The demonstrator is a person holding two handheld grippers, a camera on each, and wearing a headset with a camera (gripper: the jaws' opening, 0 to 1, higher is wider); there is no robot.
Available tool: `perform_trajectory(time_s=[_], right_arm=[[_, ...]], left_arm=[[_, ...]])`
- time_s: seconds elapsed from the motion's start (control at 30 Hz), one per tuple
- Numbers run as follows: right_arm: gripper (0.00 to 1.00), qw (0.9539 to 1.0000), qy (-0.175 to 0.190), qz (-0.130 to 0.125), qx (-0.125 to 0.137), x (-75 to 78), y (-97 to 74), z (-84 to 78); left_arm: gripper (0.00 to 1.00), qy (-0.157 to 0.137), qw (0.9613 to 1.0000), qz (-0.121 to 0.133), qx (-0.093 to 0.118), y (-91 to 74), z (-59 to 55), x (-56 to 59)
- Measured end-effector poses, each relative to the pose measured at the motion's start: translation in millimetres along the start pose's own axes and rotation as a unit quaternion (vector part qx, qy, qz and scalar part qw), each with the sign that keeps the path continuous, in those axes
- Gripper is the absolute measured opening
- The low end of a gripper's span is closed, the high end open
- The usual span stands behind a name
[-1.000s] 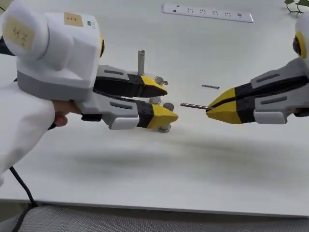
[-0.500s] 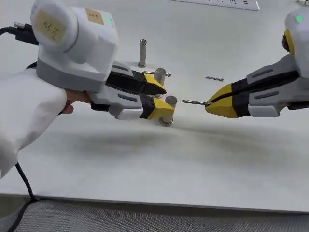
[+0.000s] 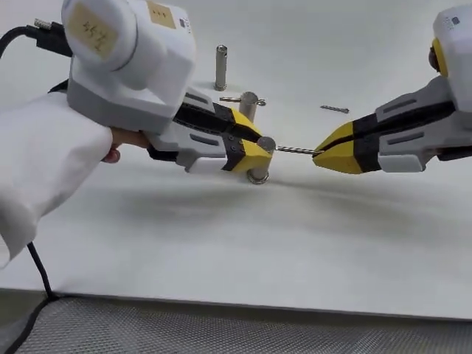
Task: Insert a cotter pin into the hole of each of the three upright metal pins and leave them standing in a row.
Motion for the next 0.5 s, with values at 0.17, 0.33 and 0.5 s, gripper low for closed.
perform_trajectory(time_s=[0.17, 0.33, 0.5], right_arm=[[0.0, 1.0, -0.002, 0.002, -0.001, 2.7, 0.5, 0.4], [0.0, 1.0, -0.006, 0.004, -0.003, 3.7, 0.1, 0.4], [0.0, 0.9999, -0.01, 0.004, -0.003, 3.9, -0.4, 1.7]], left_arm=[[0.1, 0.007, 1.0, 0.001, -0.001, -1.0, -2.7, -4.3], [0.1, 0.007, 1.0, 0.002, -0.002, 0.6, -2.7, -4.9], [0.1, 0.006, 1.0, 0.003, -0.002, 2.0, -2.2, -4.4]])
Point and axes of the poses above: the centre of the closed fingertips' face, and the gripper's own axes: y roughly forward along the fingers, x roughly to its right, z roughly out of its top, the point moved 6 cm from there along -y, roughly backward along the fingers, and after that the axes turned 9 degrees about z, right-handed, at the moved point
